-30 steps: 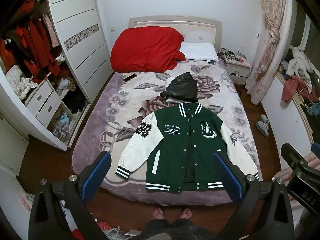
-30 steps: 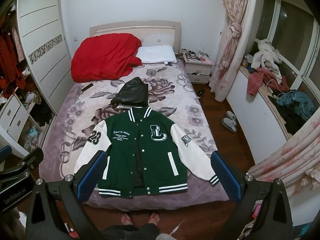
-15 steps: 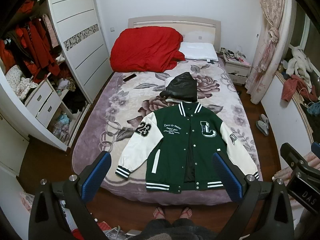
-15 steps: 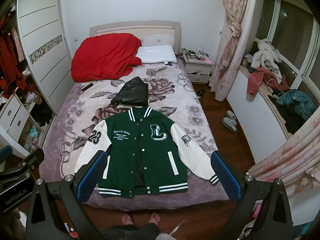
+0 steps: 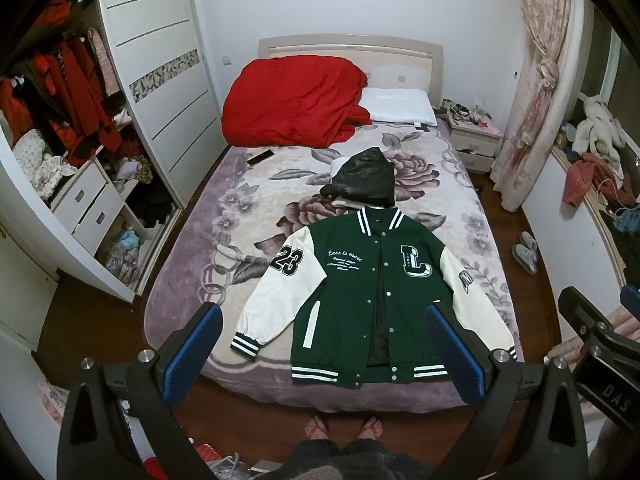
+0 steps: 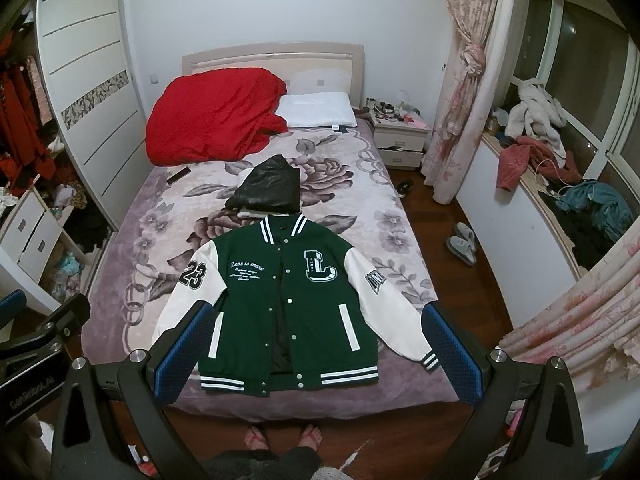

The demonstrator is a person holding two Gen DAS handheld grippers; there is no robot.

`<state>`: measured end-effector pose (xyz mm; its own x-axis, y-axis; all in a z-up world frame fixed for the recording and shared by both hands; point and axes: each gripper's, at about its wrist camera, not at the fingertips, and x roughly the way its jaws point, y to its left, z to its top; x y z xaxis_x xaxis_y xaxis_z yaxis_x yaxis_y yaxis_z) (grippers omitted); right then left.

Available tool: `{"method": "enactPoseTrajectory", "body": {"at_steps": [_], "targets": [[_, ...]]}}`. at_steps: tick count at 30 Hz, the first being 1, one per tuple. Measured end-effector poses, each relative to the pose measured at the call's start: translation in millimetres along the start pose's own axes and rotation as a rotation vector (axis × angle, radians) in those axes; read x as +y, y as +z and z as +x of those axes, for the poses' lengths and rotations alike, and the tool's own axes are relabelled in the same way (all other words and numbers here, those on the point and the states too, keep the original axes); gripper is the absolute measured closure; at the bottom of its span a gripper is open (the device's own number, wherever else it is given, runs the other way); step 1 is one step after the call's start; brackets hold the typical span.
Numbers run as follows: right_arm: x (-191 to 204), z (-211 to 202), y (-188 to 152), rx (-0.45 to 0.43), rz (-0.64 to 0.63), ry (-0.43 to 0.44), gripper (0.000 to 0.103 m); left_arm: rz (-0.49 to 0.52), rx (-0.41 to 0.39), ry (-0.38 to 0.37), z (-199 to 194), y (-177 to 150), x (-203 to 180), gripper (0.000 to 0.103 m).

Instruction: Fold large clothes

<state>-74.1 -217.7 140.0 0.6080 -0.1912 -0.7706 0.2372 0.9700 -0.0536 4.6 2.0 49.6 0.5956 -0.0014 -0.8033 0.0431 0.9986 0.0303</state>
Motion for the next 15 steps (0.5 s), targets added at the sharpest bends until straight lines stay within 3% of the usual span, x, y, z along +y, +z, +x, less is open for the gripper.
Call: {"method": "enactPoseTrajectory", "body": {"at_steps": [15], "targets": [[-1.3, 0.1, -1.7, -0.002, 0.001, -0.001, 0.0, 0.011, -0.016, -0.007, 1.1, 2.3, -7.0, 0.0]]}}
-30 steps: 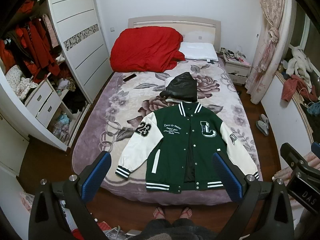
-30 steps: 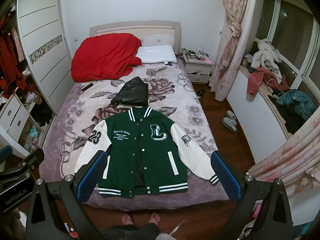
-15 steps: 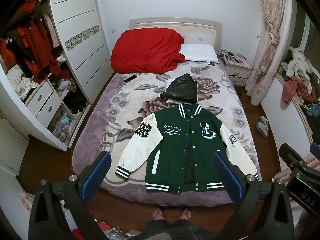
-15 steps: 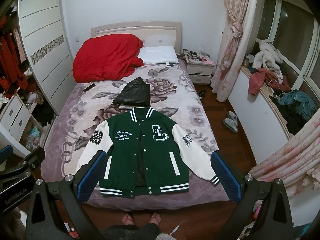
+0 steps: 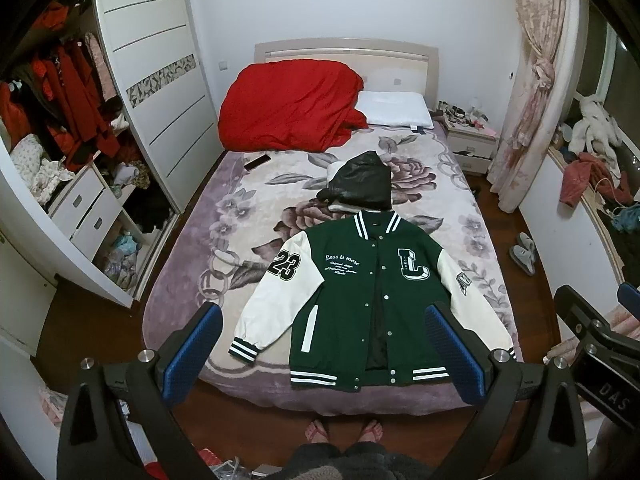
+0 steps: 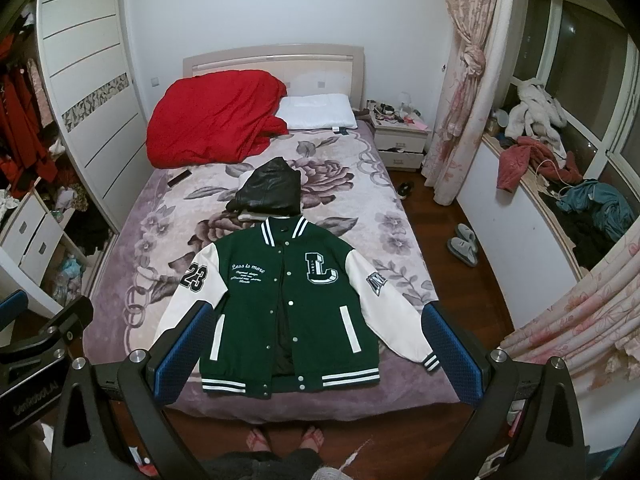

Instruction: Fold large clothes

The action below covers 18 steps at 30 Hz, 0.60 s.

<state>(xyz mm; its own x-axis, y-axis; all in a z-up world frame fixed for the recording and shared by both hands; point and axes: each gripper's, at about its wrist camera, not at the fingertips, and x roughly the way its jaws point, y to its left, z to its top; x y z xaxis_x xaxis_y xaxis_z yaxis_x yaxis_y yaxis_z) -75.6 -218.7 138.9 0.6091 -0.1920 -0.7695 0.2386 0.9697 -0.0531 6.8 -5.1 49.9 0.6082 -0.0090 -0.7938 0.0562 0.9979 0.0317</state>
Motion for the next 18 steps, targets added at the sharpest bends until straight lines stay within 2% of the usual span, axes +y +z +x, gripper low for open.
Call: {"method": "enactPoseTrajectory", "body": {"at_steps": [6, 11, 13, 15, 18], "targets": [[-2, -4, 1, 0.0, 0.009, 0.0, 0.0, 0.001, -0.003, -0.003, 7, -1, -2, 0.0], [-7, -1, 8, -0.008, 0.06, 0.004, 0.0, -0.039, -0.063, -0.028, 26, -1, 3, 0.0], [-1, 16, 19, -0.023, 0.115, 0.004, 0.0, -0.043, -0.096, -0.036, 43, 2, 3, 0.0], [-10, 43, 21, -0.028, 0.162, 0.045, 0.0, -0.038, -0.105, -0.05, 69, 5, 0, 0.0], [-34, 104, 11, 0.055, 0.243, 0.072, 0.0, -0.025, -0.067, -0.073, 120, 8, -6, 0.0]]}}
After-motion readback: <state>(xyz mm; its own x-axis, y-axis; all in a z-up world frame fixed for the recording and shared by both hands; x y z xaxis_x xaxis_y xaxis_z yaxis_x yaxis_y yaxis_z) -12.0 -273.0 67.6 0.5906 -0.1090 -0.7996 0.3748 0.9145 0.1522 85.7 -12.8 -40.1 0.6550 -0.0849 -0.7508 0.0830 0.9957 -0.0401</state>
